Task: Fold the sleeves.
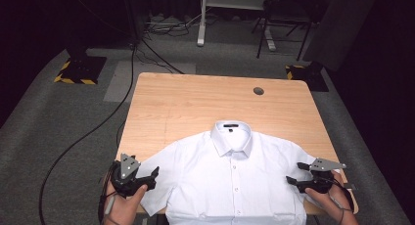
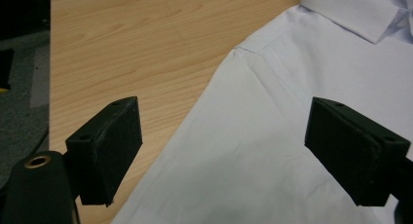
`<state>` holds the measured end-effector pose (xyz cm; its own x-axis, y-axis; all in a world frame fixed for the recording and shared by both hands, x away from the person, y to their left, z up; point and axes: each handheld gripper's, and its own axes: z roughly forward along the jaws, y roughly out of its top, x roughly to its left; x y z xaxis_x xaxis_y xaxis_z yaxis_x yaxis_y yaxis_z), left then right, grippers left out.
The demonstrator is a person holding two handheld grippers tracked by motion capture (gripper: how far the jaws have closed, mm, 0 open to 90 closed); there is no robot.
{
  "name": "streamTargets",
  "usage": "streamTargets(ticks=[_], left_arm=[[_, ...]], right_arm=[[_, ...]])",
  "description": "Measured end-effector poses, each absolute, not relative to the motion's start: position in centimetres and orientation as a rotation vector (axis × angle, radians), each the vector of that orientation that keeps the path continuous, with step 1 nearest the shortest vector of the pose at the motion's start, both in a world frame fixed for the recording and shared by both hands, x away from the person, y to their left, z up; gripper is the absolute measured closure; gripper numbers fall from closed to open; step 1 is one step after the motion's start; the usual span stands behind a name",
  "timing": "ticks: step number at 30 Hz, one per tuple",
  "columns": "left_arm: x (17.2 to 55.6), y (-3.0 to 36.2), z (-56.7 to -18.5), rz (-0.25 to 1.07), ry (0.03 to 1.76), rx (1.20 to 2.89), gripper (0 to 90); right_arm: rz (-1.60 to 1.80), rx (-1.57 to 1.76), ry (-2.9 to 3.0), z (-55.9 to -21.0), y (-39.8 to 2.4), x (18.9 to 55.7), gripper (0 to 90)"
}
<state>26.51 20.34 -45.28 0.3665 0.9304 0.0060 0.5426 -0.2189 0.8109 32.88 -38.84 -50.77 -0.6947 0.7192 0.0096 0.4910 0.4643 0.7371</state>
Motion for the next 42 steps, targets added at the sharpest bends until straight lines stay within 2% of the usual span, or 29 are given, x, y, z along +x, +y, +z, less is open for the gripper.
streamTargets(ticks=[12, 24, 35, 37, 41, 42], left_arm=[[26.2, 22.9, -46.2, 0.734, 1.364, 1.874, 13.1], [26.4, 24.8, -47.9, 0.732, 1.437, 1.864, 13.0], [26.7, 25.5, -49.4, 0.700, 1.449, 1.877, 19.9], [26.6, 25.6, -49.4, 0.688, 1.443, 1.879, 25.8], [26.6, 25.6, -49.4, 0.688, 1.443, 1.879, 25.8], [26.6, 25.8, -50.1, 0.621, 1.459, 1.860, 25.8]], right_arm=[[1.067, 1.031, 2.414, -50.8, -38.8, 32.9, 21.1], [1.068, 1.030, 2.414, -50.8, -38.8, 32.9, 21.1], [1.068, 1.031, 2.414, -50.8, -38.8, 32.9, 21.1], [1.069, 1.032, 2.414, -50.8, -38.8, 32.9, 21.1], [1.069, 1.032, 2.414, -50.8, -38.8, 32.9, 21.1], [1.069, 1.032, 2.414, -50.8, -38.8, 32.9, 21.1]])
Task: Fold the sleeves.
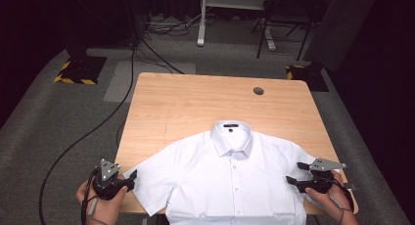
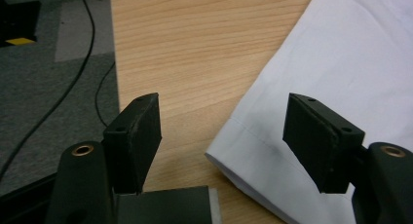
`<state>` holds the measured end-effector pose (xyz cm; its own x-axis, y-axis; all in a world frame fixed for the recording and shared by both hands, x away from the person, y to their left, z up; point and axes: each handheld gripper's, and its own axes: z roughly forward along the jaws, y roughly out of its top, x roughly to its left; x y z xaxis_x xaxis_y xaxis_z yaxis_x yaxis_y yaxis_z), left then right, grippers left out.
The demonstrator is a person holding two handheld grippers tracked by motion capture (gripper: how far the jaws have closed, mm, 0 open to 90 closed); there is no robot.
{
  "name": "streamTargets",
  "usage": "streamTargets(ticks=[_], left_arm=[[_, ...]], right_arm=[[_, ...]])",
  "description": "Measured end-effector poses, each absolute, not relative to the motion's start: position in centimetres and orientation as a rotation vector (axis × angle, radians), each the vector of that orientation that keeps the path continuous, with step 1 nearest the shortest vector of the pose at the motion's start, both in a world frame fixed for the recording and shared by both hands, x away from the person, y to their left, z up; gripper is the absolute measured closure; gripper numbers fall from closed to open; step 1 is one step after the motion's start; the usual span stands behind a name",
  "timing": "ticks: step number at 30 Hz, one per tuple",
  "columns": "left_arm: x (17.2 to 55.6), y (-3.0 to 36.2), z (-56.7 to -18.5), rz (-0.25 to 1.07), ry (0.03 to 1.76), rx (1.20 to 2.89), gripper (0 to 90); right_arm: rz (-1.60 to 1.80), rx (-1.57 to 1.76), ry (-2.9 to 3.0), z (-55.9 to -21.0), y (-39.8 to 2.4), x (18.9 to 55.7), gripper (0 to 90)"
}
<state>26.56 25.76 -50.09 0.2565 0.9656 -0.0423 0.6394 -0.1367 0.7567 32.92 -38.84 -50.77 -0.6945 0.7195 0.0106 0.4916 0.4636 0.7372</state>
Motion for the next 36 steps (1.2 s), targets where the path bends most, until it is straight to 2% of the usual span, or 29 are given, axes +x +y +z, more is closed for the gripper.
streamTargets(ticks=[1, 5, 8, 11, 13, 16, 21, 36], left_arm=[[26.6, 25.8, -50.2, 0.613, 1.461, 1.864, 30.3], [26.5, 25.9, -50.4, 0.590, 1.474, 1.880, 36.6], [26.4, 25.9, -50.3, 0.557, 1.478, 1.875, 46.3], [26.2, 25.7, -50.0, 0.520, 1.502, 1.884, 60.9], [25.9, 25.7, -49.7, 0.523, 1.508, 1.884, 74.6], [25.6, 25.7, -49.0, 0.544, 1.493, 1.876, 85.4], [25.2, 25.3, -47.7, 0.585, 1.450, 1.855, 88.6], [23.7, 21.3, -42.0, 0.677, 1.188, 1.804, 88.9]], right_arm=[[1.068, 1.033, 2.414, -50.8, -38.8, 32.9, 21.1], [1.068, 1.033, 2.414, -50.8, -38.8, 32.9, 21.1], [1.068, 1.033, 2.414, -50.8, -38.8, 32.9, 21.1], [1.068, 1.032, 2.414, -50.8, -38.8, 32.9, 21.1], [1.067, 1.033, 2.414, -50.8, -38.8, 32.9, 21.1], [1.068, 1.033, 2.414, -50.8, -38.8, 32.9, 21.1], [1.067, 1.032, 2.414, -50.8, -38.8, 32.9, 21.1], [1.067, 1.032, 2.414, -50.8, -38.8, 32.9, 21.1]])
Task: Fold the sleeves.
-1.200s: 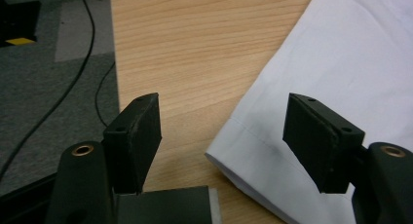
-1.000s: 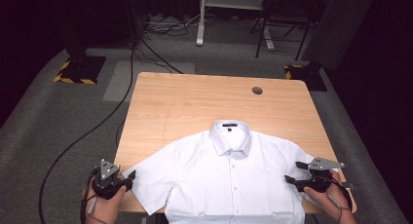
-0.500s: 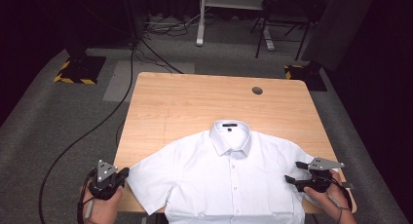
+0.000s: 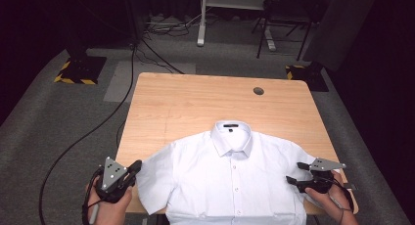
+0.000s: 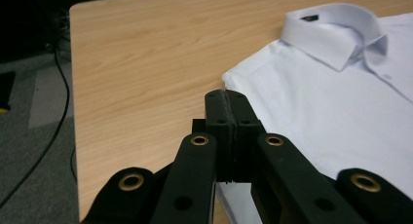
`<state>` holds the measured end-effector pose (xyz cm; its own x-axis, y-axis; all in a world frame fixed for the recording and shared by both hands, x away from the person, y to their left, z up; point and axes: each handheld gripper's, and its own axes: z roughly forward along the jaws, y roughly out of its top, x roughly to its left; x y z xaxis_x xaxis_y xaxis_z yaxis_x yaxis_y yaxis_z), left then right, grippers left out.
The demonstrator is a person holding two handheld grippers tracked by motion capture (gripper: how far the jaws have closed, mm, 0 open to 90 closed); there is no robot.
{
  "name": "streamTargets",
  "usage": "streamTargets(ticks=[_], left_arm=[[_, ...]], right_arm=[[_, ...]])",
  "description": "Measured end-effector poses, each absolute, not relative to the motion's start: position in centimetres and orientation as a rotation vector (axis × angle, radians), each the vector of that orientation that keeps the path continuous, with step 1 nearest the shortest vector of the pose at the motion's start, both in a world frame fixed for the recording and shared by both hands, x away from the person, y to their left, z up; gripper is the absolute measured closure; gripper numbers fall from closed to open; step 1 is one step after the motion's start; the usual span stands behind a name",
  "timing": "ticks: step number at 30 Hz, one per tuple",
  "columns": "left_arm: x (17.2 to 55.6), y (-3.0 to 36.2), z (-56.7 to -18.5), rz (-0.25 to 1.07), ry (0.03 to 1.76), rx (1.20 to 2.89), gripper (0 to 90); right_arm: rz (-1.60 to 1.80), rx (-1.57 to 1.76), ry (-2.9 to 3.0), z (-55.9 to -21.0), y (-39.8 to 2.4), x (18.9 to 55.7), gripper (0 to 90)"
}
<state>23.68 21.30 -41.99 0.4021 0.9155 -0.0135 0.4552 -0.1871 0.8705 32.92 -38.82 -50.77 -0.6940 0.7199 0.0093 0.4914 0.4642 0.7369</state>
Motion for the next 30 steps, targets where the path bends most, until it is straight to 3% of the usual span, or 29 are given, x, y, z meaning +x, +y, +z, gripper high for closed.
streamTargets(ticks=[14, 30], left_arm=[[23.8, 17.7, -39.2, 0.670, 1.039, 1.814, 88.9], [25.5, 12.4, -38.9, 0.580, 0.894, 1.873, 89.0]], right_arm=[[1.066, 1.030, 2.413, -50.8, -38.8, 32.9, 21.1], [1.067, 1.033, 2.413, -50.8, -38.8, 32.9, 21.1]])
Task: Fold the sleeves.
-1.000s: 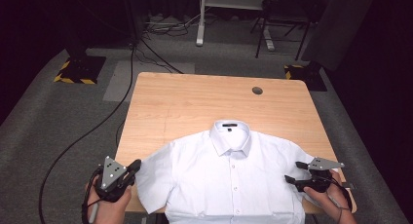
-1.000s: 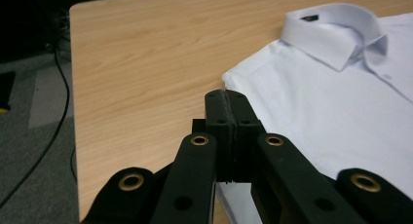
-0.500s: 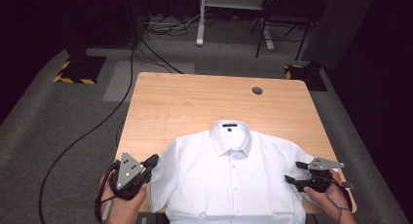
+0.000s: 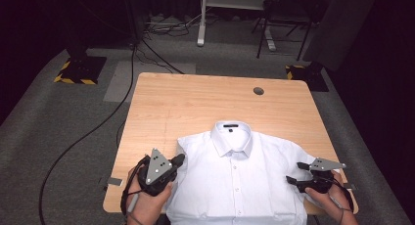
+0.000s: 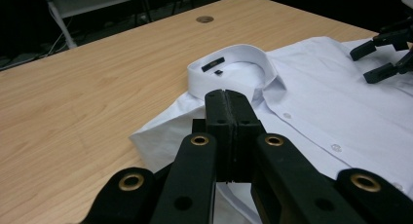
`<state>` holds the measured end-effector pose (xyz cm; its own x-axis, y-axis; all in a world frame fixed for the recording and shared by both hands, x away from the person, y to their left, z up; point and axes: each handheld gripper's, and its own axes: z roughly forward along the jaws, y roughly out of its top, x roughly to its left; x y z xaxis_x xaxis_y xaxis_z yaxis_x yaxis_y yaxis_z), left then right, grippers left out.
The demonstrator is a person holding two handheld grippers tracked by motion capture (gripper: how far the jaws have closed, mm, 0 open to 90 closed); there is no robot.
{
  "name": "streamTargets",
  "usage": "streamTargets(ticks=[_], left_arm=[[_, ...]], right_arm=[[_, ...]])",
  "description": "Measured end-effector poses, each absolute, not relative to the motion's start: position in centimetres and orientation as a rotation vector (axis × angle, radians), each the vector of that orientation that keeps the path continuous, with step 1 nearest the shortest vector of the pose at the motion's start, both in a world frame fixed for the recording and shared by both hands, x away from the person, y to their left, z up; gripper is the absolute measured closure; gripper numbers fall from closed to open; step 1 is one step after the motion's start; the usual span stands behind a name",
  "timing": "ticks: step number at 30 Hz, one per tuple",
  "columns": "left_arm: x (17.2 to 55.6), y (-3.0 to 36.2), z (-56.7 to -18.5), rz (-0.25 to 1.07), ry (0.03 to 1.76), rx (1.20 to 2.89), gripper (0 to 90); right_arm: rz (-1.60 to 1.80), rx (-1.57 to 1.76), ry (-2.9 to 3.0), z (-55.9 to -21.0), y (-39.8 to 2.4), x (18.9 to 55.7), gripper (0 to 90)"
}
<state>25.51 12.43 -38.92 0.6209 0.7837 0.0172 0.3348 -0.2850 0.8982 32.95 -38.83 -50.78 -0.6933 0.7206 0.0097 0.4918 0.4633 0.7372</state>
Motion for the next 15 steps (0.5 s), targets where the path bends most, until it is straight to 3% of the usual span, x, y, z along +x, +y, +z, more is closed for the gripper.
streamTargets(ticks=[15], left_arm=[[26.6, 8.9, -39.7, 0.503, 0.800, 1.928, 89.0]], right_arm=[[1.068, 1.031, 2.412, -50.8, -38.8, 33.0, 21.1]])
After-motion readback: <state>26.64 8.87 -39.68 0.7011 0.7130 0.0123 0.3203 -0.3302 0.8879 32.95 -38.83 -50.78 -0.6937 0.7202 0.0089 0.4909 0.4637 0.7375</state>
